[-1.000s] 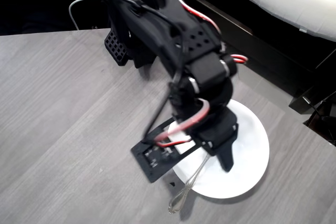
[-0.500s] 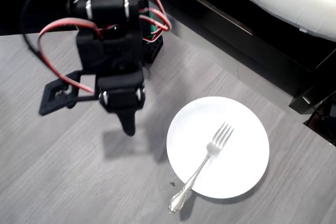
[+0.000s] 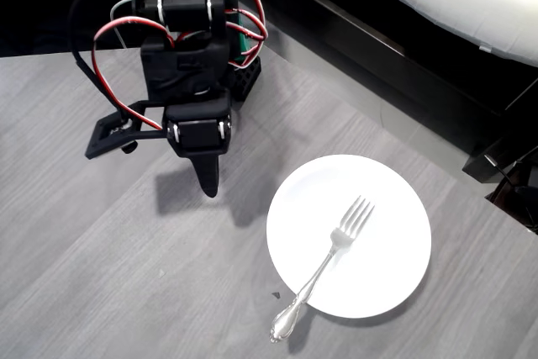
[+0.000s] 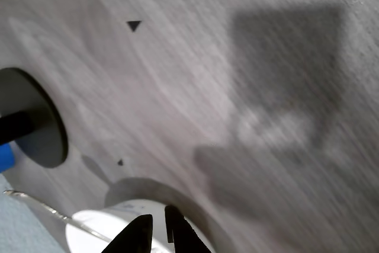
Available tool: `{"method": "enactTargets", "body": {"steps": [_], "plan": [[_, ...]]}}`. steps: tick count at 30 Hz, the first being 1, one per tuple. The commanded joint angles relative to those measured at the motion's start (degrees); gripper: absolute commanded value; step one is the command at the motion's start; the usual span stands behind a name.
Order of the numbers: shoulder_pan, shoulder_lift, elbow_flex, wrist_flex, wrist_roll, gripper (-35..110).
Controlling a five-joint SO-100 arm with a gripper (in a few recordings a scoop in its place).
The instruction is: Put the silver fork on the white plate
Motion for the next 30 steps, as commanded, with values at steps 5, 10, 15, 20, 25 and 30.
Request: {"method": "enactTargets", "body": {"steps": [5,10,15,20,25,30], "plan": [[1.76,12.13,10.02,-1.76,0.09,0],[2.37,22.06,16.35,0.35,0.09,0],[5.19,26.46,19.34,2.46,-0.88,0],[4.22,26.46,19.34,4.83,-0.62,0],[3.52,26.46,19.42,6.5,-0.53,0],[3.34,26.46,19.42,6.68,-0.7,0]]}}
